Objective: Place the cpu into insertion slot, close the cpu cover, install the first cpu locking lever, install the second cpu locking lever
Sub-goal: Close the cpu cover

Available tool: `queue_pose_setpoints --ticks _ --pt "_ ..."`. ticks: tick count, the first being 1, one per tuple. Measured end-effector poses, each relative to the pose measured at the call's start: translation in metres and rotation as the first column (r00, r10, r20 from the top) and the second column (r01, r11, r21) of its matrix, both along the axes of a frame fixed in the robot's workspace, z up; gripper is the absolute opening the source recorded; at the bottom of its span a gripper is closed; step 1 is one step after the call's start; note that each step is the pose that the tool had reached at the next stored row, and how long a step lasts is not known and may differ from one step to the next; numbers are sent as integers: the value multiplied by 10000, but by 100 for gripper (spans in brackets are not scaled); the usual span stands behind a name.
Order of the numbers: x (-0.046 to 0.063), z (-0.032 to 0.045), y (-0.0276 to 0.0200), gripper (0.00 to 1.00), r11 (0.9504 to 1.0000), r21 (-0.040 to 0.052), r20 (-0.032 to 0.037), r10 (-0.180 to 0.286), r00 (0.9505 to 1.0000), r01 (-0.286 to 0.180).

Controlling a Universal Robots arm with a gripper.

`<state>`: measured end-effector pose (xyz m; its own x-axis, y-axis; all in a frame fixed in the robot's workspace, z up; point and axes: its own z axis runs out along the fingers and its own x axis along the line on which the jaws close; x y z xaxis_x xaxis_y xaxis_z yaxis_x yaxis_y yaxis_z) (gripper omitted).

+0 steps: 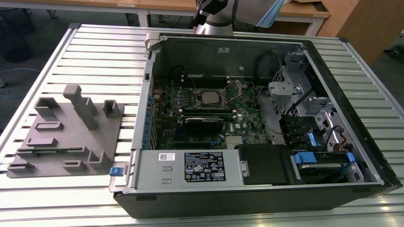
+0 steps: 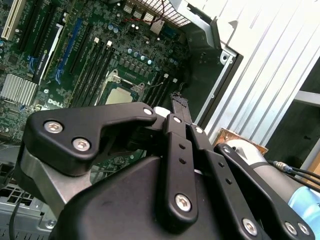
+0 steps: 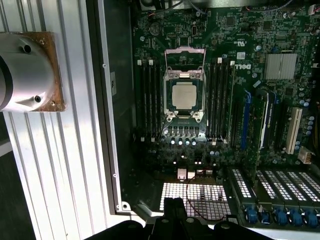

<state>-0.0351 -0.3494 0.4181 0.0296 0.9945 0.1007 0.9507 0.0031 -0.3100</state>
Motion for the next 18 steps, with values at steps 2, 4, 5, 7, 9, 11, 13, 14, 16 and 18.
queue_pose_setpoints --ticks 2,4,5,7,9,11,13,14,16,18 --pt "0 -11 0 11 10000 3 4 0 10000 0" --pt "0 -35 0 11 10000 1 27 -1 10000 1" --pt "0 -47 0 11 10000 0 43 -1 10000 1" --pt "0 -66 0 11 10000 -2 68 0 10000 0" --pt "0 -82 0 11 10000 -4 84 0 10000 0" --pt "0 -92 0 11 10000 -8 88 0 10000 0" --pt "0 -92 0 11 10000 -10 88 0 10000 0" --pt "0 -92 0 11 10000 -10 88 0 10000 0" --pt "0 -93 0 11 10000 -8 88 0 10000 0" --pt "0 -93 0 11 10000 -9 88 0 10000 0"
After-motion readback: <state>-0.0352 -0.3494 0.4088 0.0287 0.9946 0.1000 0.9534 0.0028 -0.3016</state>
